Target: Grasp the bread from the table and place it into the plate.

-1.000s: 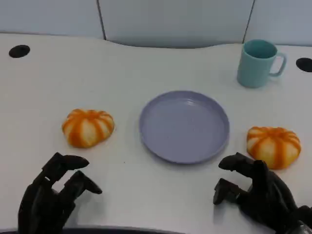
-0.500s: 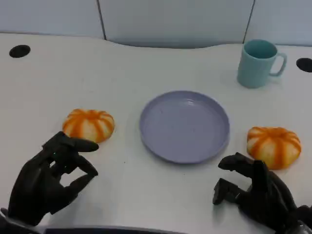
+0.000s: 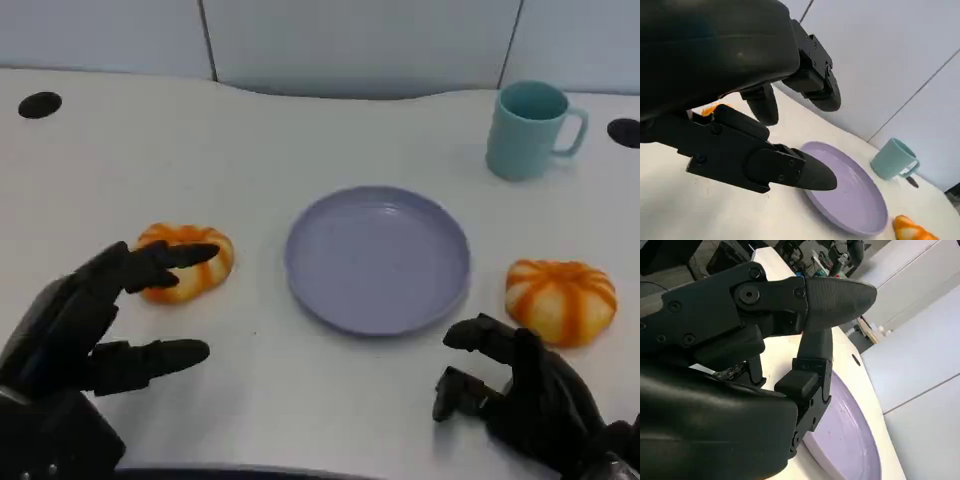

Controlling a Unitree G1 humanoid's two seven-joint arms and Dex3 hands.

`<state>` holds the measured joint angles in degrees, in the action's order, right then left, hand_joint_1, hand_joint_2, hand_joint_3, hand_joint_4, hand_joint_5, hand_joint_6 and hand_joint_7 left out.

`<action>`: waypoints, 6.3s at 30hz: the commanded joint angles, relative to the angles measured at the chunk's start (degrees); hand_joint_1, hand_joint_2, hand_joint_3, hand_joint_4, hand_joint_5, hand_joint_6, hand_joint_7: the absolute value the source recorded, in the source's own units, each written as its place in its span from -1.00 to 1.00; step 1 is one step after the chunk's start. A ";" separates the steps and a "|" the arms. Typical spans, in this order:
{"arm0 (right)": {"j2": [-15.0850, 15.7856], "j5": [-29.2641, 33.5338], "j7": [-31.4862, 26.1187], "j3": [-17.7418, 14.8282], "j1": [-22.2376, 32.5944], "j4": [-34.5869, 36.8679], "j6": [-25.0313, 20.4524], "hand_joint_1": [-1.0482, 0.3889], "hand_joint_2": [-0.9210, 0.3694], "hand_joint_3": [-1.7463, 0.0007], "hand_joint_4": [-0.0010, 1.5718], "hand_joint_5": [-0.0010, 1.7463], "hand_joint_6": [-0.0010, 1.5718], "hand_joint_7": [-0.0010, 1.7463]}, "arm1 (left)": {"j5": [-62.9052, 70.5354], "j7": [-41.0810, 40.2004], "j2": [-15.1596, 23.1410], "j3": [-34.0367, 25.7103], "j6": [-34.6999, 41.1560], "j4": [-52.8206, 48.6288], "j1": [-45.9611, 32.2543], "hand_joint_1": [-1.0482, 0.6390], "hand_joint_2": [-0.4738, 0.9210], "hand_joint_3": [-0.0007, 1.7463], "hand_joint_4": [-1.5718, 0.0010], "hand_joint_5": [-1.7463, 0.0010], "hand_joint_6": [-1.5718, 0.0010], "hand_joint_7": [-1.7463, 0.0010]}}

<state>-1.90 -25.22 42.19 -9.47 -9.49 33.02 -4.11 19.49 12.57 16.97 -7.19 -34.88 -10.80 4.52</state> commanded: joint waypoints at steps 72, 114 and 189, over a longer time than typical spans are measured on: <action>-0.21 -0.98 -0.68 0.78 5.36 -5.65 -1.52 -0.27 -1.00 0.47 -0.09 0.72 -0.24 0.30 | 23.58 -7.91 -4.30 38.38 31.49 -64.24 50.84 -0.71 0.88 -1.00 0.97 0.66 0.80 0.99; -0.05 -0.83 -1.95 1.00 6.65 -8.07 -1.89 -0.28 -1.00 0.47 -0.08 0.74 -0.24 0.31 | 16.79 -33.11 -2.39 33.25 17.62 -65.18 45.02 0.01 0.54 -0.08 0.02 -1.00 0.27 -1.00; -2.24 -1.36 -3.23 2.87 5.95 -7.79 -3.50 -0.27 -1.00 0.51 -0.02 0.63 -0.19 0.26 | 26.40 -25.42 -13.09 45.54 8.17 -61.58 58.30 -0.41 0.95 -0.86 0.75 -0.84 0.82 -0.69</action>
<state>-4.37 -26.59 39.81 -6.53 -4.38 25.61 -6.87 45.63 -14.71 3.56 37.97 -27.21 -72.32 61.42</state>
